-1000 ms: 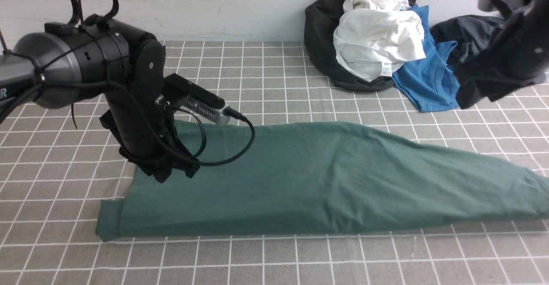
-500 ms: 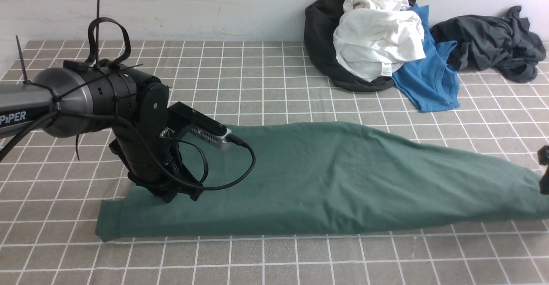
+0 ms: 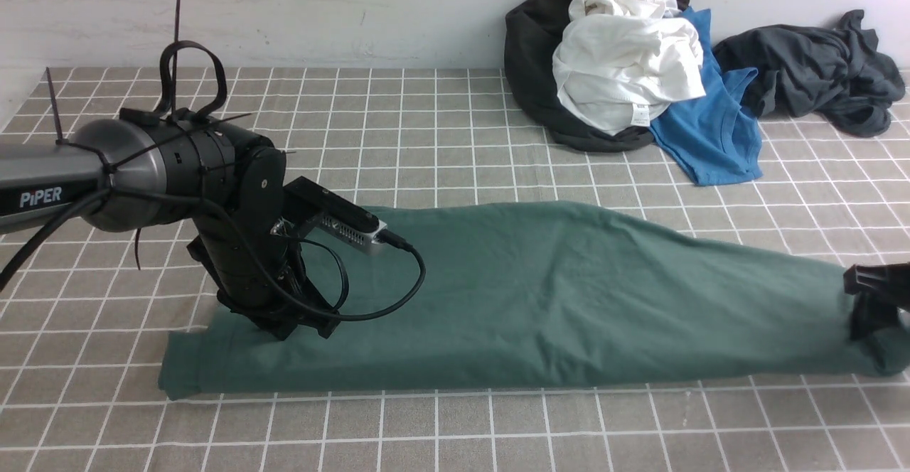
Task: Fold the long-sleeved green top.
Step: Use the right arm to clamp the right edge of the fabric, then use the right arm to drag the right edge of the fabric to the left and folds it over the left edge
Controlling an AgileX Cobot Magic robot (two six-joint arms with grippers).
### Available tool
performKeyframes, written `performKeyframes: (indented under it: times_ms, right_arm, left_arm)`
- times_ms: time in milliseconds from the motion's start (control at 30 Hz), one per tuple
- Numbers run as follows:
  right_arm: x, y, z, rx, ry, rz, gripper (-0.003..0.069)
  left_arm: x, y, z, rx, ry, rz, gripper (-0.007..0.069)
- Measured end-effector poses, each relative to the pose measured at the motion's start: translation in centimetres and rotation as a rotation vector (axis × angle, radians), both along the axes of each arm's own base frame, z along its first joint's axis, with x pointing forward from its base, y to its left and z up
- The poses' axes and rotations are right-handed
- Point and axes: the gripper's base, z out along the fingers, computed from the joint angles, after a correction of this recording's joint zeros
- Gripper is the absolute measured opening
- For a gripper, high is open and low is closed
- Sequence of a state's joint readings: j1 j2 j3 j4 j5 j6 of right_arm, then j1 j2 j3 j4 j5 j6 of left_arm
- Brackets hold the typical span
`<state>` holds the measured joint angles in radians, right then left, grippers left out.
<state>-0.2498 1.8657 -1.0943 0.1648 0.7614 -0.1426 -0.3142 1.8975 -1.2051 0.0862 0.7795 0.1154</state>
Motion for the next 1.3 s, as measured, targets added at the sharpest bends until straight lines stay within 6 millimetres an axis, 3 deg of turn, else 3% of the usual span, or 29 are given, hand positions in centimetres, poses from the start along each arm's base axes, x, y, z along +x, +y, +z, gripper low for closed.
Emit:
performKeyframes:
  times_ms: [200,300,400,500,533,600,700,800,867,1000,1033,1133,1167,1200,1300]
  right_arm:
    - [-0.1,0.1,1.0,-0.042,-0.007,0.052,0.0074]
    - [-0.3,-0.3,3.2,-0.108,-0.030,0.082,0.0052]
    - [-0.9,-1.0,6.1,-0.211,-0.058,0.083,0.0052]
    - [-1.7,-1.9,11.9,-0.336,-0.160,0.015,0.0052]
    - [-1.7,-1.9,12.0,-0.340,-0.162,0.012,0.0052]
    - [-2.1,-1.5,16.5,-0.375,-0.270,-0.006,0.0052]
    - [-2.1,0.6,20.9,-0.364,-0.393,0.051,0.0052]
    - [-1.2,5.3,24.0,-0.291,-0.504,0.219,0.0052]
    - [-0.9,7.1,24.4,-0.260,-0.526,0.277,0.0052]
    - [0.9,16.1,23.2,-0.135,-0.535,0.528,0.0052]
    - [1.3,18.4,22.1,-0.108,-0.517,0.586,0.0052]
    - [1.9,23.0,19.2,-0.055,-0.461,0.686,0.0052]
    - [2.1,25.3,17.3,-0.026,-0.424,0.731,0.0052]
    - [2.1,25.7,17.0,-0.018,-0.422,0.735,0.0052]
    - [2.3,30.1,12.8,0.051,-0.350,0.797,0.0052]
  left_arm:
    - [0.0,0.0,0.0,0.001,0.002,0.000,0.0150]
    - [-0.2,0.1,0.7,-0.004,-0.011,0.001,0.0150]
    - [-0.7,0.2,3.2,-0.024,-0.072,0.001,0.0150]
    - [-1.8,0.8,7.8,-0.063,-0.198,0.005,0.0150]
    - [-1.8,0.8,7.8,-0.063,-0.198,0.005,0.0150]
    - [-2.9,1.4,10.7,-0.086,-0.277,0.012,0.0150]
    - [-4.3,2.0,13.4,-0.100,-0.348,0.014,0.0150]
    - [-5.4,2.3,15.2,-0.116,-0.400,0.015,0.0150]
    - [-5.7,2.4,15.6,-0.118,-0.410,0.015,0.0150]
    - [-6.5,2.8,16.3,-0.109,-0.405,0.016,0.0150]
    - [-6.6,2.8,16.3,-0.103,-0.400,0.016,0.0150]
    - [-6.7,2.9,16.4,-0.094,-0.402,0.013,0.0150]
    - [-6.8,3.0,16.5,-0.092,-0.404,0.013,0.0150]
    - [-6.8,3.0,16.5,-0.091,-0.405,0.012,0.0150]
    - [-6.8,3.0,16.5,-0.088,-0.406,0.011,0.0150]
